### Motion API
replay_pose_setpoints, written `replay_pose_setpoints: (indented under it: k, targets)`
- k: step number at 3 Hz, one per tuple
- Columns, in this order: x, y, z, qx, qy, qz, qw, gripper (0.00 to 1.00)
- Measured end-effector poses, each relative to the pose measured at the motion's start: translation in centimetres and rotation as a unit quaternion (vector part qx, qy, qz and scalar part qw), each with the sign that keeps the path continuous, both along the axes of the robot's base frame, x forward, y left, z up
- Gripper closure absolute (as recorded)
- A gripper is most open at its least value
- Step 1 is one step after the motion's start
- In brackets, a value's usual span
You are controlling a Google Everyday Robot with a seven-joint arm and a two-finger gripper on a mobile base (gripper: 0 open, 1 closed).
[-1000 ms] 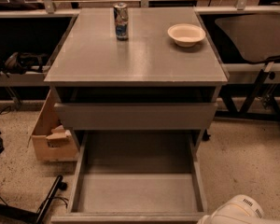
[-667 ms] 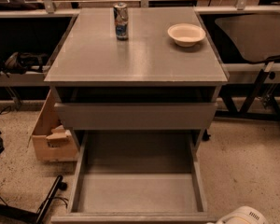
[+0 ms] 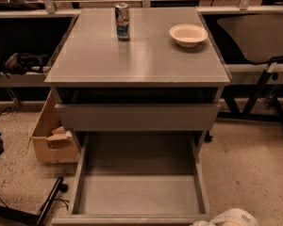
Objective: Close middle drawer
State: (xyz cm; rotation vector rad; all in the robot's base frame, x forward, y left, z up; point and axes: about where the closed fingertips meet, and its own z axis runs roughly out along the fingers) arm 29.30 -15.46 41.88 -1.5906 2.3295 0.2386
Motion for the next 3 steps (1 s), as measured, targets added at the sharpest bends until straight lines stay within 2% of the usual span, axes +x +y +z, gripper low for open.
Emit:
replay_pose_setpoints:
  k: [1,2,3]
  targets:
    - [2.6,2.1,-1.1,0.026,-0.009,-0.023,0.9993,1.0]
    - [5.5,5.5,-1.4,0.052,-0.02,-0.02,0.9983,1.0]
    - [5.5,5.5,-1.4,0.052,-0.02,-0.02,0.9983,1.0]
